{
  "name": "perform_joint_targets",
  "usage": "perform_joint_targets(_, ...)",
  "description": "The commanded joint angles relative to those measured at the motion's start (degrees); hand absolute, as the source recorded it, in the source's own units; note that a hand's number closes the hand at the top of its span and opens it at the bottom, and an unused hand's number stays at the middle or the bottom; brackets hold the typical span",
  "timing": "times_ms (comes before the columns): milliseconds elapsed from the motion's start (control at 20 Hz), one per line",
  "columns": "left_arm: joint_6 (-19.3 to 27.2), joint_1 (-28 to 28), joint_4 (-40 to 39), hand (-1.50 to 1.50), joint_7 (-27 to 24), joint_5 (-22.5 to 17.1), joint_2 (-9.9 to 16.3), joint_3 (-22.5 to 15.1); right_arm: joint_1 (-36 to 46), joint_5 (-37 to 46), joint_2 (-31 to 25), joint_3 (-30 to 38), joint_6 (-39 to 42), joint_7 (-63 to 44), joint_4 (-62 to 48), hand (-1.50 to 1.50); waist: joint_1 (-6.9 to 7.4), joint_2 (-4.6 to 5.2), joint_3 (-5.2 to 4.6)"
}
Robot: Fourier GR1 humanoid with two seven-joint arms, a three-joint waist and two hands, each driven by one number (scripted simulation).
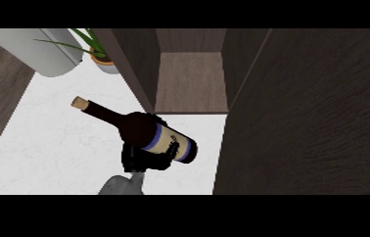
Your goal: Pick up the wine, place it into the cabinet and close the cabinet
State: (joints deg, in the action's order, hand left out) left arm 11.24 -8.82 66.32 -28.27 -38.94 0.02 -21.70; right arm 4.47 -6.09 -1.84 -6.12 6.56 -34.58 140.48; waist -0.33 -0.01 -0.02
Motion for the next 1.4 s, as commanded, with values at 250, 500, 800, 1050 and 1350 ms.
perform_joint_targets(250, 5.18, -12.66, -14.64, 1.5, -9.16, -11.99, -0.02, -7.41, 1.92, -5.95, -2.07, 4.82, 0.77, -2.11, 1.62, -1.5, -0.6, 0.13, -0.02)
perform_joint_targets(500, 5.98, -11.96, -11.67, 1.5, -10.24, -12.18, -0.02, -9.61, -2.27, -4.15, -1.37, 1.64, 1.17, -1.83, 4.66, -1.5, -0.23, -0.01, 0.0)
perform_joint_targets(800, 4.25, -21.41, -25.41, 1.5, -17.94, -20.74, -0.02, -12.83, 1.42, -4.26, -0.78, 3.58, 1.13, 3.17, -2.21, -1.5, -1.02, 0.26, -0.04)
perform_joint_targets(1050, 7.27, -25.66, -25.45, 1.5, -14.05, -22.47, -0.02, -10.69, -0.04, -0.64, 1.15, -0.81, -0.33, 2.95, -1.26, -1.5, -0.7, 0.16, -0.02)
perform_joint_targets(1350, 2.38, -32.14, -34.22, 1.5, -13.18, -24.43, -0.02, -5.14, 2.52, -6.36, -1.46, 6.22, 1.17, 3.53, -2.56, -1.5, -0.95, 0.31, -0.02)
